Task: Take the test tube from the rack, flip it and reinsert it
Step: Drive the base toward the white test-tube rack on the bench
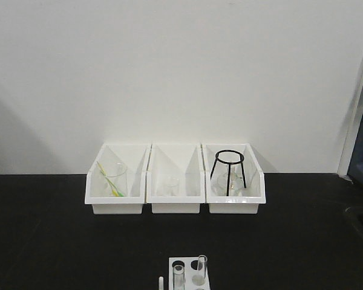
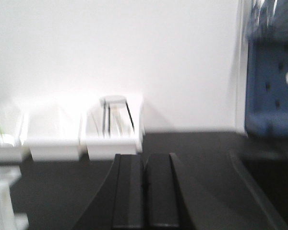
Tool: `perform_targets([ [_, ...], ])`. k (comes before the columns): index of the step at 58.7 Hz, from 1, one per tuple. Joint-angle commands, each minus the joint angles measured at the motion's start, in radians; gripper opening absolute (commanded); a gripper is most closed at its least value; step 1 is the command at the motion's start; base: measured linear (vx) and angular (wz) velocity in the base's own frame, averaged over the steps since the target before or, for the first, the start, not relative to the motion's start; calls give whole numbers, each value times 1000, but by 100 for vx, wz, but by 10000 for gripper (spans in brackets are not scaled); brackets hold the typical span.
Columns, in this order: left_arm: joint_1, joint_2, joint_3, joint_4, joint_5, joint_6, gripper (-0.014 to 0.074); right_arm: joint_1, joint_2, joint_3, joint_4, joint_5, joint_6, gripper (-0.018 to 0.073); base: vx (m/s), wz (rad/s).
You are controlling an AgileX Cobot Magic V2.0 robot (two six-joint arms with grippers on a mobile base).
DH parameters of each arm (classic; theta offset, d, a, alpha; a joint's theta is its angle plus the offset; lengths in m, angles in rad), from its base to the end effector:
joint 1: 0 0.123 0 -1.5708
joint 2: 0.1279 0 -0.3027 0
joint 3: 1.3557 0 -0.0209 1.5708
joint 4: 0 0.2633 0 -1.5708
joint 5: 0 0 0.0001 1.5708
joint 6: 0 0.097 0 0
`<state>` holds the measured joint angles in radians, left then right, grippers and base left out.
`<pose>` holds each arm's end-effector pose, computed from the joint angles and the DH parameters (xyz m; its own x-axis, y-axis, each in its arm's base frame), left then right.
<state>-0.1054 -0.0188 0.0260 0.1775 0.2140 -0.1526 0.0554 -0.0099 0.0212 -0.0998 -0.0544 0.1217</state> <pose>0.0561 -0.0023 0.1851 -0.1282 0.0346 -0.9911 0.0709 0.9972 0.0256 0.0564 0.0036 0.2119 0.1281 0.0292 -0.9913 -0.0636 0.9978 0.0212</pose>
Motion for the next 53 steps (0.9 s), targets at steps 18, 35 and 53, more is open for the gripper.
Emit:
perform_targets([
  [18, 0, -8, -4, -5, -77, -9, -6, -4, 441, -581, -34, -9, -79, -11, 0, 0],
  [35, 0, -8, -4, -5, -77, -9, -6, -4, 787, -712, -35, -51, -78, -8, 0, 0],
  [53, 0, -8, -4, -5, -77, -9, -6, -4, 808, -713, -36, -27, -76, 127, 0, 0],
])
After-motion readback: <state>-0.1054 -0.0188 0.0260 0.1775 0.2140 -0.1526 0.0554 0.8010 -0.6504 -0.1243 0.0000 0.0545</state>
